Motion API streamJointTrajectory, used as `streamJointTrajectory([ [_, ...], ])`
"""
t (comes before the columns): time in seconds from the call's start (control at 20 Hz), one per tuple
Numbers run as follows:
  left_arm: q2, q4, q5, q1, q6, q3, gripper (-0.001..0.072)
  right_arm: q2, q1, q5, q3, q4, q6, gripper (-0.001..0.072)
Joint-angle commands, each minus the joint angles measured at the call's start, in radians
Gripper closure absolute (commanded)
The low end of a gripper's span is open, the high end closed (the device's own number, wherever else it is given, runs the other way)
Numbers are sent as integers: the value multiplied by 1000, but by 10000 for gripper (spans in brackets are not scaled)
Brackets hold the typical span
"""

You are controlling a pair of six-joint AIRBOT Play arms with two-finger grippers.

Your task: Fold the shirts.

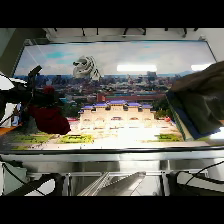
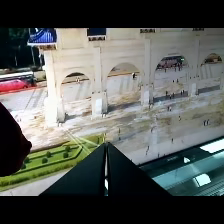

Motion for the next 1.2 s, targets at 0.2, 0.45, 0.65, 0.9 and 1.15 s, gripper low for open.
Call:
streamJointTrajectory([
  [0.2, -1, -7, 6, 1, 2, 1, 696, 105, -23, 68, -395, -256, 122, 684],
  [0.45, -1, -2, -7, -31, 13, 1, 696, 102, -47, 10, -509, -259, 124, 683],
  [0.65, -1, 4, -8, -55, 26, 1, 696, 141, -57, 32, -509, -264, 87, 10],
  [0.9, -1, 3, 20, -55, 37, 1, 696, 303, -141, 151, -503, -312, 69, 10],
  [1.15, -1, 2, 17, -55, 47, 1, 696, 529, -188, 162, -503, -232, 98, 10],
])
